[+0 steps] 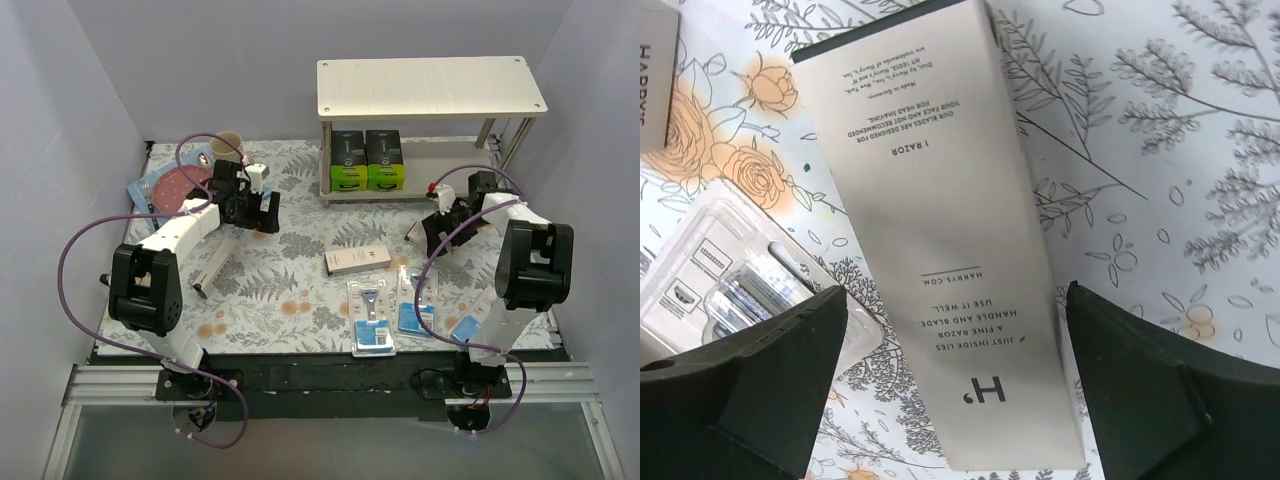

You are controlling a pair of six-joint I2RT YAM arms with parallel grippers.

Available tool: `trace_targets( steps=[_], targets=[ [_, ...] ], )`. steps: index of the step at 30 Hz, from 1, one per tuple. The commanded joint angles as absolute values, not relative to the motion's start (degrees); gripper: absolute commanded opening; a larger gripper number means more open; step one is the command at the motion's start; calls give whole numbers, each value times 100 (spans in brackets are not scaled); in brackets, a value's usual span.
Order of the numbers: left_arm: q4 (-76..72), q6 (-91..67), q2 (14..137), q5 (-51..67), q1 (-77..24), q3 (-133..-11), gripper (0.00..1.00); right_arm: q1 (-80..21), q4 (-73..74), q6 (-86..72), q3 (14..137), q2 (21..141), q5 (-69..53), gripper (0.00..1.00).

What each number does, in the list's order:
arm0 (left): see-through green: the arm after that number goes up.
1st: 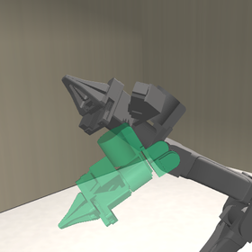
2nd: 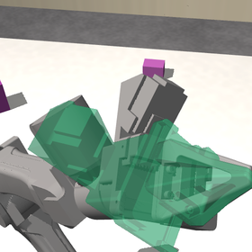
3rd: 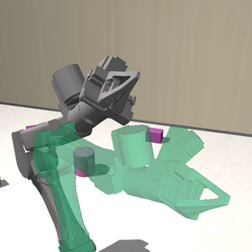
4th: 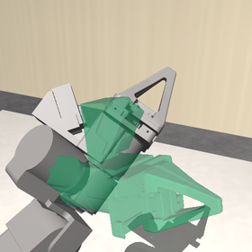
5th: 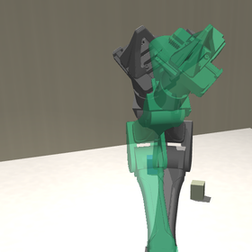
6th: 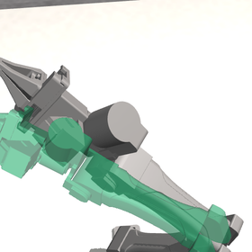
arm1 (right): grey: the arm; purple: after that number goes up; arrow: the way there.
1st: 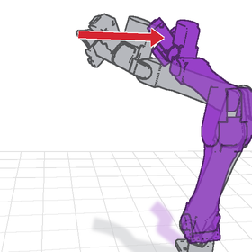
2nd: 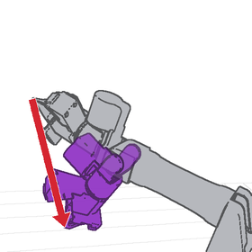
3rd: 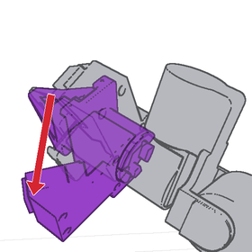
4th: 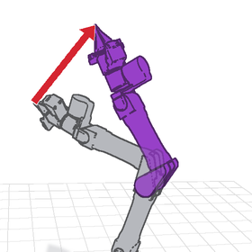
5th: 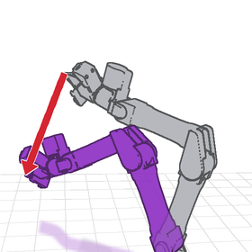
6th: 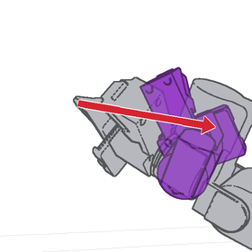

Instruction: Place and organize the shaving razors onto the shelf

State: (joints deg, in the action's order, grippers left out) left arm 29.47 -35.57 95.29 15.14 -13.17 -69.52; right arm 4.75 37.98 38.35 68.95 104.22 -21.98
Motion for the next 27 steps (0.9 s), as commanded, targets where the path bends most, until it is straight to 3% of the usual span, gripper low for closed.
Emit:
trace_targets(
  steps=[1,6,16,24,27],
  targets=[
    [2865,-3612,9466,1626,-1345,-7198,98,518,3287,3479,6654,9818,-2065,98],
    [2821,-3621,9378,1617,-1345,-7110,98,527,3226,4455,6293,9370,-2101,98],
    [2812,-3595,9325,1591,-1345,-7022,98,659,3085,5651,6178,9729,-1810,94],
    [2839,-3551,9290,1564,-1345,-7005,98,729,3444,5915,6381,10020,-2109,77],
    [2839,-3551,9308,1556,-1345,-7022,98,729,3690,5898,6416,9941,-2276,64]
  ],
)
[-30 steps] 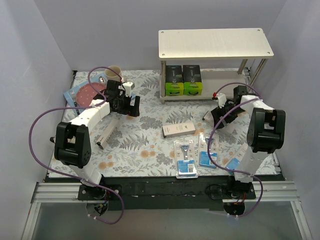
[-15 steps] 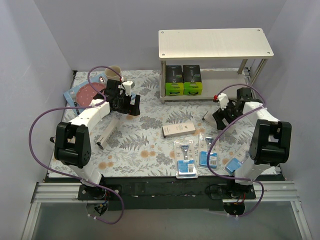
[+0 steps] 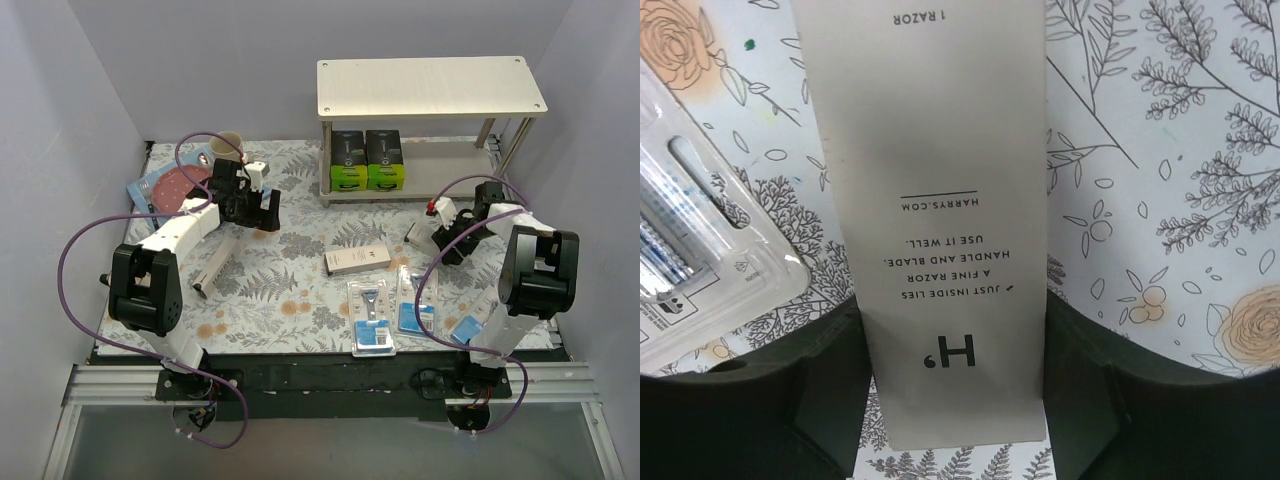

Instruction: Place and organize the shaving razors onto the shelf

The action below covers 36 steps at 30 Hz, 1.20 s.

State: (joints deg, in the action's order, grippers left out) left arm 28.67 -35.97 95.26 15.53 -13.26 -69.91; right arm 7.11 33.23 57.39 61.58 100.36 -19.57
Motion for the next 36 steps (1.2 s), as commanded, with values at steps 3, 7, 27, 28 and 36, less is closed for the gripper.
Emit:
trace_targets(
  steps=[3,7,27,28,36],
  targets=[
    [2839,-3542,9325,1556,-1345,-7066,98,729,3884,5495,6583,9704,-2574,57],
    [2830,-3586,9430,1626,-1345,-7110,98,729,3457,4003,6855,9291,-2830,56],
    [3041,-3463,9448,1424,-1468,-7198,98,282,1362,-123,8665,10599,-1680,52],
    [3050,-3445,9431,1406,-1468,-7172,98,238,1362,-149,8736,10669,-1627,52],
    [3085,-3375,9466,1336,-1468,-7189,98,-193,1283,-342,9184,11285,-1003,52]
  ],
)
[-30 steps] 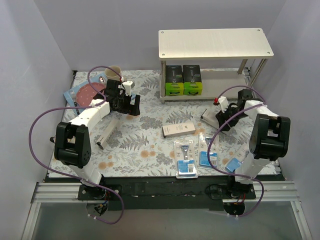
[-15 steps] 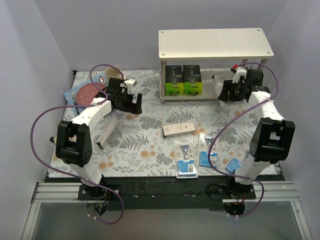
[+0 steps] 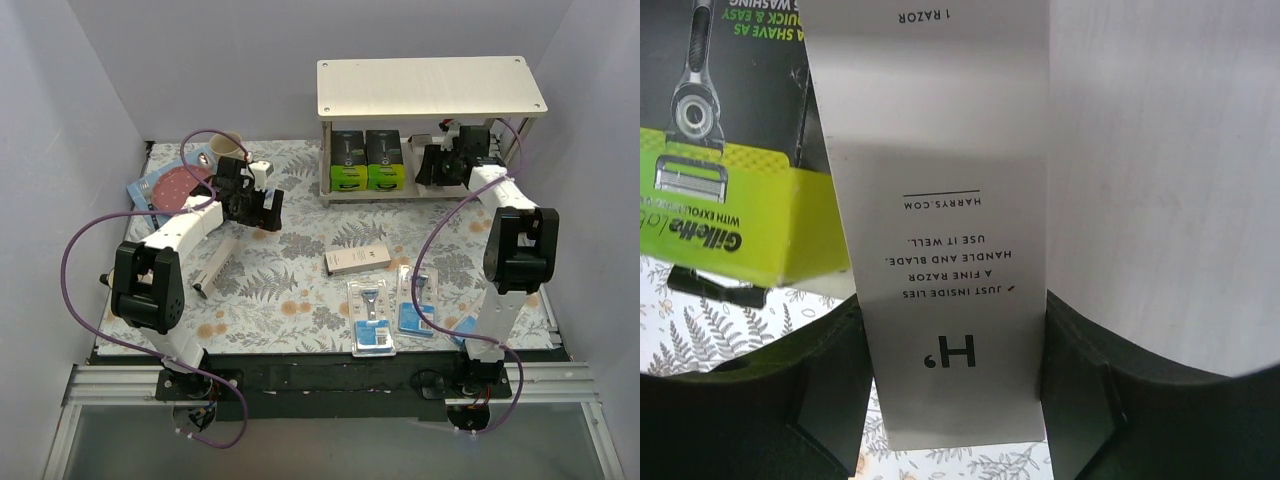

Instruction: Place and organize the shaving razors onto the shelf

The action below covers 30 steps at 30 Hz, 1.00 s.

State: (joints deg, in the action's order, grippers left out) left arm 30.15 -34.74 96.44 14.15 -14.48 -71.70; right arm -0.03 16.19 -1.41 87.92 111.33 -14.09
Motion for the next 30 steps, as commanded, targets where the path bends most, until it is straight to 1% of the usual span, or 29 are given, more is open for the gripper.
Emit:
trace_targets(
  steps=[1,10,20,22,25,30],
  targets=[
    [3094,-3375,9475,1345,-1476,-7207,98,-219,1257,-351,9211,11329,-932,52],
    [3146,-3331,9554,1310,-1547,-7295,98,-448,1292,-633,9711,11777,-361,53],
    [3138,-3296,9615,1275,-1626,-7321,98,-466,1362,-967,9765,12050,-53,53],
    [3138,-3287,9633,1266,-1652,-7330,98,-483,1319,-923,9782,12102,-61,54],
    [3138,-3270,9650,1231,-1679,-7339,98,-501,1310,-835,9791,12138,-114,59],
    [3120,-3261,9685,1230,-1723,-7365,98,-545,1388,-721,9704,12059,-27,61]
  ],
)
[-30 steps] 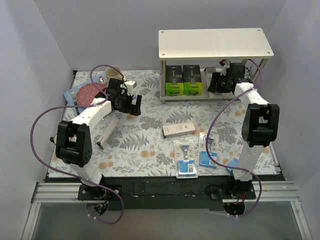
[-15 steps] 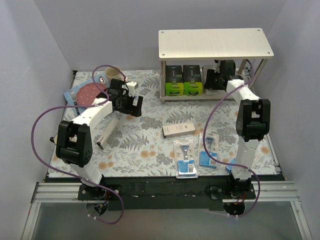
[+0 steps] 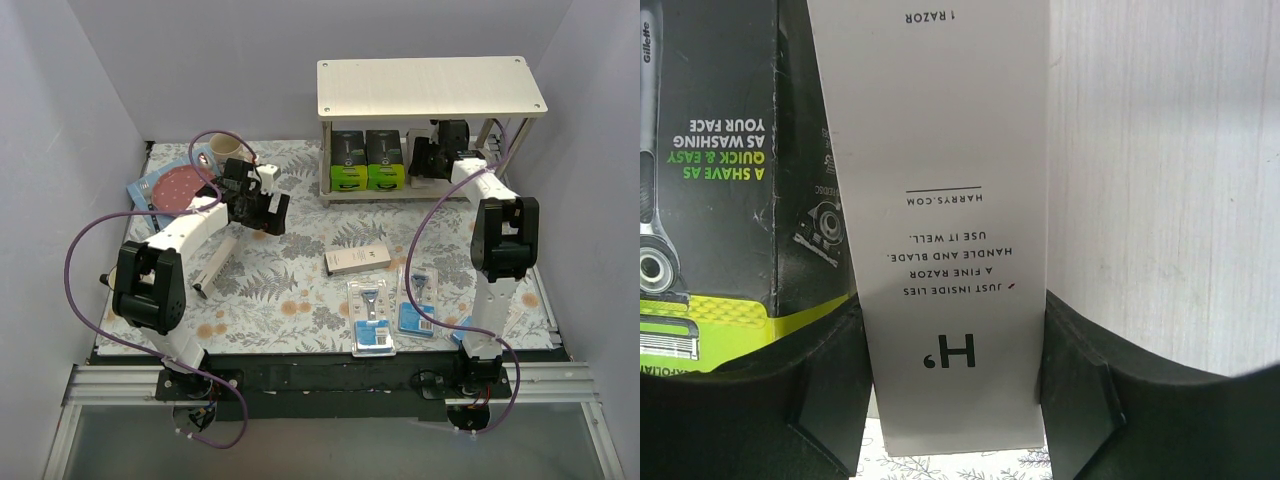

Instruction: Place and organize the shaving razors onto the shelf

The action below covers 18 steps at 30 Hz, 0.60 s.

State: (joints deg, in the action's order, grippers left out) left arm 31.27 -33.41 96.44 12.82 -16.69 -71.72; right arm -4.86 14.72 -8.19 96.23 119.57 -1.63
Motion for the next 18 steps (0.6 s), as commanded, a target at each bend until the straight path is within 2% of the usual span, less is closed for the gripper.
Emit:
trace_targets(
  steps=[1,5,7,18],
  targets=[
    [3120,-3261,9686,1230,-1723,-7374,98,-545,1406,-721,9668,12006,-26,62],
    [3085,-3261,9721,1222,-1749,-7392,98,-571,1459,-800,9466,11874,193,69],
    [3076,-3261,9738,1230,-1767,-7409,98,-606,1485,-870,9370,11795,465,98],
    [3024,-3261,9642,1213,-1802,-7383,98,-659,1652,-782,9282,11233,396,98]
  ],
)
